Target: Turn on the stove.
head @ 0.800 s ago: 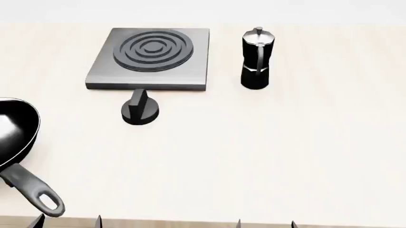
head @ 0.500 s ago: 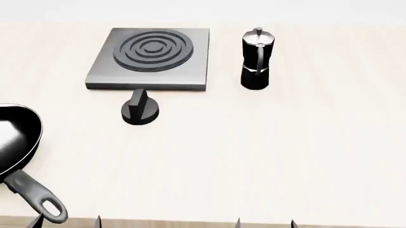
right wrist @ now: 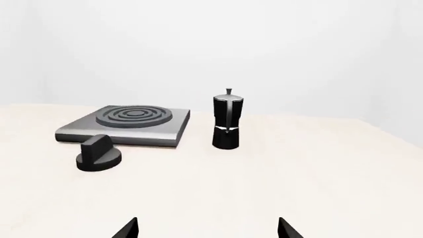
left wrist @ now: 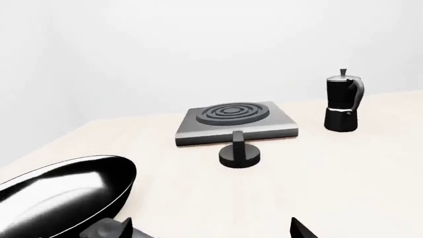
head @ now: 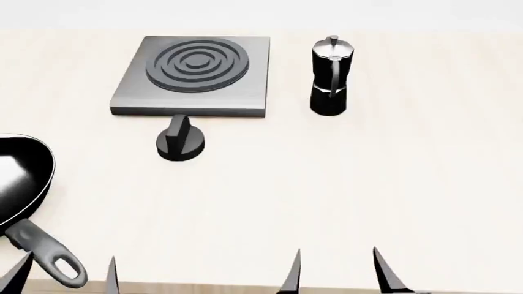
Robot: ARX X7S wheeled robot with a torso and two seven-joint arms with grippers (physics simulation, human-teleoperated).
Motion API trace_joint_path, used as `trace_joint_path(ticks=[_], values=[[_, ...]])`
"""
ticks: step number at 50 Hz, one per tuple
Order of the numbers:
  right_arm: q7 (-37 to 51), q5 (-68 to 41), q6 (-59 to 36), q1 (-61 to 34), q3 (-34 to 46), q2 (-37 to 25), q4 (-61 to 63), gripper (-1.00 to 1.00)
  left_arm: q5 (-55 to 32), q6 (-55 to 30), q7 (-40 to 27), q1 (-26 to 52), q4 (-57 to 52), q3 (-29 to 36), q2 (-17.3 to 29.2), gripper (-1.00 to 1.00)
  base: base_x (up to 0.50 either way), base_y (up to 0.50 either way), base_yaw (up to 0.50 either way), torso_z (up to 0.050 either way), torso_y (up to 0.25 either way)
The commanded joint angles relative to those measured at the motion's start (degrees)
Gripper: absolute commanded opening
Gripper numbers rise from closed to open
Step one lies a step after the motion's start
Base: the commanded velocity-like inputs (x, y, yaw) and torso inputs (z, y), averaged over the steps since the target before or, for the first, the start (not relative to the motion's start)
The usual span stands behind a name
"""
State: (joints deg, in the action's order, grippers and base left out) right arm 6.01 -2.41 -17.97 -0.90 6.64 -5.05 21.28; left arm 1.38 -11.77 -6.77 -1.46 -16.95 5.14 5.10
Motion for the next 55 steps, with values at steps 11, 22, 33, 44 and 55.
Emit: trace_joint_path(ticks=[11, 22, 33, 44, 55], values=[[2.0, -2.0, -17.2, -5.8, 1.5, -1.2, 18.8, 1.0, 0.2, -13.2, -0.9, 4.5, -17.3, 2.3, 1.4, 1.0, 0.0, 0.0, 0.0, 0.0, 0.0], [3.4, -1.3, -24.9, -10.9, 4.0, -2.2, 25.1, 1.0, -1.4, -20.6, -2.0, 10.6, -24.7, 0.7, 1.3, 1.0, 0.0, 0.0, 0.0, 0.0, 0.0], [4.7, -0.8, -29.7, -13.9, 3.9, -3.1, 29.6, 1.0, -1.5, -23.1, -2.7, 13.4, -26.9, 1.8, 2.1, 1.0, 0.0, 0.0, 0.0, 0.0, 0.0], [5.3, -1.3, -32.4, -16.3, 4.2, -3.3, 32.0, 1.0, -2.2, -24.3, -4.1, 16.4, -28.2, 2.4, 1.2, 1.0, 0.0, 0.0, 0.0, 0.0, 0.0], [6.8, 0.1, -32.5, -16.0, 5.7, -4.5, 31.8, 1.0, -2.8, -23.2, -4.7, 15.6, -28.1, 2.9, 2.1, 1.0, 0.0, 0.0, 0.0, 0.0, 0.0]])
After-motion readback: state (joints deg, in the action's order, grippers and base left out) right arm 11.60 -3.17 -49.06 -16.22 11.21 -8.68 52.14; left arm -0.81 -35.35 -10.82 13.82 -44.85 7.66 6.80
